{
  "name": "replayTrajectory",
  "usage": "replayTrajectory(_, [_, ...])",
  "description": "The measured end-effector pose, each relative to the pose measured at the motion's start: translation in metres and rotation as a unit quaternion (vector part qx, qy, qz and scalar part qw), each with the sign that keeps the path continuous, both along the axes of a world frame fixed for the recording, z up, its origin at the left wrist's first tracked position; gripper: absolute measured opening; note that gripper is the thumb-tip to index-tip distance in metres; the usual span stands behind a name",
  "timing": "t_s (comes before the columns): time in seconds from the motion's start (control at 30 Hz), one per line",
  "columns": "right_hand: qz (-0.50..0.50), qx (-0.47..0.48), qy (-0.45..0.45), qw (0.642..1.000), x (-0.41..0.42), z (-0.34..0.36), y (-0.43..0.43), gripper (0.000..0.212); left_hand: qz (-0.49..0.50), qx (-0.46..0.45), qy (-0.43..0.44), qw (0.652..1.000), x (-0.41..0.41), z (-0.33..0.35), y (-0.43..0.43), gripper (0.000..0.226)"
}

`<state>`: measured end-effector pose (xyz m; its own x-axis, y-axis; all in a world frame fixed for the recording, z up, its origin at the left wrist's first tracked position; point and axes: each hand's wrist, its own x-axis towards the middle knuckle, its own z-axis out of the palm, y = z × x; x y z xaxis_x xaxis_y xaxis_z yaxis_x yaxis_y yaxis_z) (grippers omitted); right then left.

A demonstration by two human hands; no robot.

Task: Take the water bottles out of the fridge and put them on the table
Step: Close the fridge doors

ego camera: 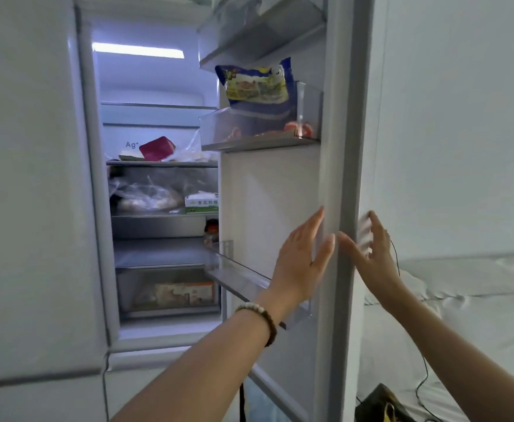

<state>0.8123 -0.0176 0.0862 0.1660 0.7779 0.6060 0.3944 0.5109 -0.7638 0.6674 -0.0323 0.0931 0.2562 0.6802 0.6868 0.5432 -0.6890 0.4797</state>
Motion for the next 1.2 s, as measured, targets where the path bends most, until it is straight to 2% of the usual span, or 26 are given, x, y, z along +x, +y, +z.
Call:
replayTrajectory(0.07, [0.013,0.02,-0.003,1.0,0.003,-0.001,-0.001,0.089,-0.009,-0.008,-0.022,1.0,0.004,0.003,-0.002,0.06])
replayTrajectory(0.23, [0.04,0.071,0.015,0.997,-0.012,-0.008,-0.016,0.078,0.01,-0.012,-0.177,0.984,-0.009,0.006,-0.004,0.07])
replayTrajectory(0.37, [0.069,0.087,0.034,0.993,-0.046,-0.01,-0.025,0.08,0.037,0.039,-0.216,0.975,-0.045,0.003,-0.004,0.073])
replayTrajectory(0.53, [0.151,0.105,0.029,0.983,-0.117,-0.018,-0.027,0.067,0.042,0.074,-0.236,0.968,-0.111,0.0,-0.012,0.075])
replayTrajectory(0.63, [0.187,0.111,0.023,0.976,-0.172,-0.023,-0.029,0.071,0.035,0.063,-0.229,0.971,-0.157,0.003,-0.024,0.068])
replayTrajectory(0.77, [0.222,0.111,0.021,0.968,-0.243,-0.026,-0.033,0.066,0.046,0.03,-0.202,0.978,-0.225,0.004,-0.028,0.077])
replayTrajectory(0.93, [0.213,0.12,-0.046,0.969,-0.317,-0.028,-0.013,0.056,0.041,-0.011,-0.208,0.977,-0.305,0.007,-0.019,0.089])
replayTrajectory(1.07, [0.178,0.109,-0.092,0.974,-0.366,-0.022,0.016,0.053,0.061,-0.07,-0.238,0.967,-0.354,0.014,-0.007,0.06])
replayTrajectory(1.2, [0.103,0.158,-0.187,0.964,-0.402,-0.023,0.055,0.058,0.103,-0.058,-0.237,0.964,-0.395,0.015,0.019,0.053])
